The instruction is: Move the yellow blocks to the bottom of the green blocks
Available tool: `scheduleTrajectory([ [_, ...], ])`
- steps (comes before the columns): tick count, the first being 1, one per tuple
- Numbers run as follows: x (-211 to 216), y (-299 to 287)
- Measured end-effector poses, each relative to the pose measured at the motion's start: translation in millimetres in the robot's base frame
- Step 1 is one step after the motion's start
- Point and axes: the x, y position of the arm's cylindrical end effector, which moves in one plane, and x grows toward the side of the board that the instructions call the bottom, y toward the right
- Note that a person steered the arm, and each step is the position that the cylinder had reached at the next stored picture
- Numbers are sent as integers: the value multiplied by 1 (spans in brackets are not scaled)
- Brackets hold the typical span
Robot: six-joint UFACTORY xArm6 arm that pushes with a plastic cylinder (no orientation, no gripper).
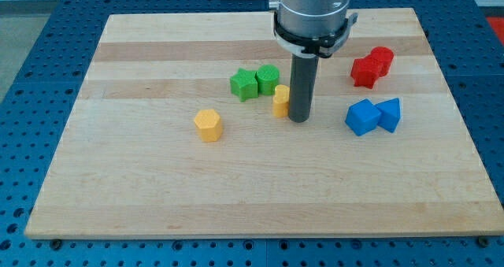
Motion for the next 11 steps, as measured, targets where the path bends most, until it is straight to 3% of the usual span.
scheduleTrajectory([
  [2, 8, -3],
  [3, 43, -30],
  [4, 62, -82],
  [6, 60, -177],
  [8, 34, -168],
  [11, 35, -101],
])
